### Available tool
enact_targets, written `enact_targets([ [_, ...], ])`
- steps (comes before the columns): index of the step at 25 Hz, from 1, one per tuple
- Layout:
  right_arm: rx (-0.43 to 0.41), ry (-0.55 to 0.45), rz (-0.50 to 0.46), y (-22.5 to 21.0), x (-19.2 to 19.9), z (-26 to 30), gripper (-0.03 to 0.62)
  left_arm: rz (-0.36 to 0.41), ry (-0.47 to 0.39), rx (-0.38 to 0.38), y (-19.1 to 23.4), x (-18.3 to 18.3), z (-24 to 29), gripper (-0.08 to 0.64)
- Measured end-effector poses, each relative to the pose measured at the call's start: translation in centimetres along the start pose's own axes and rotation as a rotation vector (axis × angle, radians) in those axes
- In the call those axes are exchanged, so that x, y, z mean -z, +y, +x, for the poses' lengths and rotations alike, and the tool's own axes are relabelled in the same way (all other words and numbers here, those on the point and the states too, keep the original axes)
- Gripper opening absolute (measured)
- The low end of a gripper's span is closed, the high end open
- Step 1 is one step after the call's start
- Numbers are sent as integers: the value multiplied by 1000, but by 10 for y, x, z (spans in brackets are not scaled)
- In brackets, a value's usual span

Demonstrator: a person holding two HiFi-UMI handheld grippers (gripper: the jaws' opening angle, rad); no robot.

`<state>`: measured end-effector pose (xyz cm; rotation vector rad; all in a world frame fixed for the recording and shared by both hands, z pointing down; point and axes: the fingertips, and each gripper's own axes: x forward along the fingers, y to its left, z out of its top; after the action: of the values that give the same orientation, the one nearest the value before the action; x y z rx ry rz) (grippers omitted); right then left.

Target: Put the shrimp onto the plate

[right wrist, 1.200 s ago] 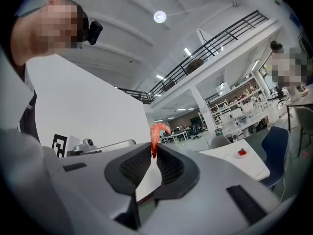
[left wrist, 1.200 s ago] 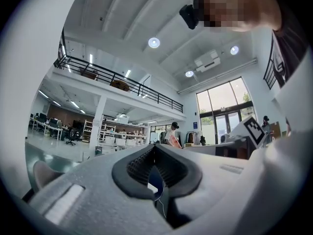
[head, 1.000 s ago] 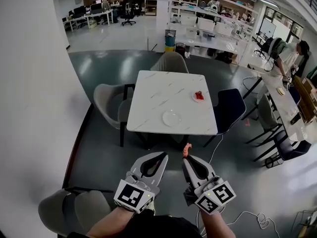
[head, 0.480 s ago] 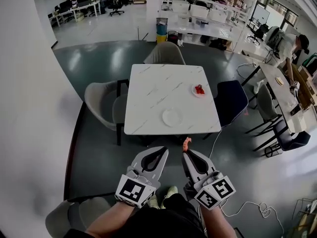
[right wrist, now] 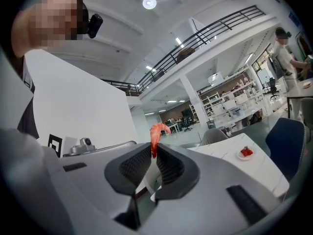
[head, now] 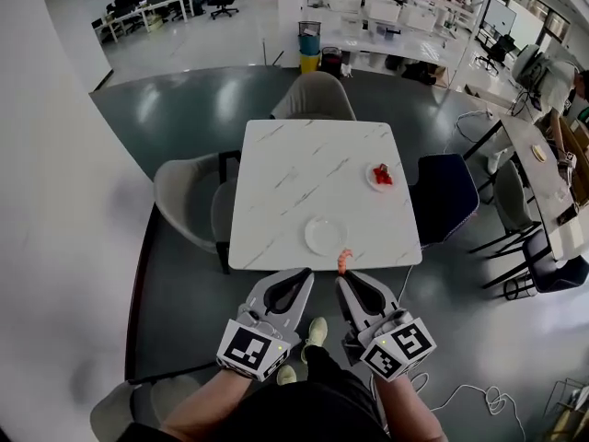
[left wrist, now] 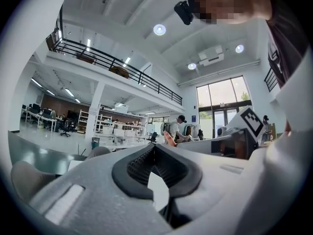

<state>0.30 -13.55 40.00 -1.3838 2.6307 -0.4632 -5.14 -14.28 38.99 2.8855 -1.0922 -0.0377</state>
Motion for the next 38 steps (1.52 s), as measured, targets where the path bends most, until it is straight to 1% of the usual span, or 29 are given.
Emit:
enact_targets([
  [2,-10,23,-8,-20,-1,16,37,-3,9,-13,11,1,19,8],
  [5,-28,66,-17,-48,2,37,38,-34,32,-32,26,7,48,8],
  [12,-52,148,-42,-109,18,70,37,-65,81,-93,55,34,104,8],
  [16,-53,212,-83,-132,40,84,38,-75,96,-94,65,47,122,8],
  [20,-32,244,-85,-156,54,97,38,-76,80,-85,76,60,143,8],
  [24,-22,285,-106,-172,67,108,38,-98,103,-78,88,78,158,8],
  [27,-26,334,-146,-188,90,120,38,-114,110,-71,102,92,168,8],
  [30,-13,408,-197,-207,119,132,38,-127,126,-56,116,106,177,8],
  [35,2,555,-259,-229,181,144,38,-151,176,-30,134,139,183,8],
  [38,5,626,-300,-244,215,151,38,-146,191,-11,143,154,188,8],
])
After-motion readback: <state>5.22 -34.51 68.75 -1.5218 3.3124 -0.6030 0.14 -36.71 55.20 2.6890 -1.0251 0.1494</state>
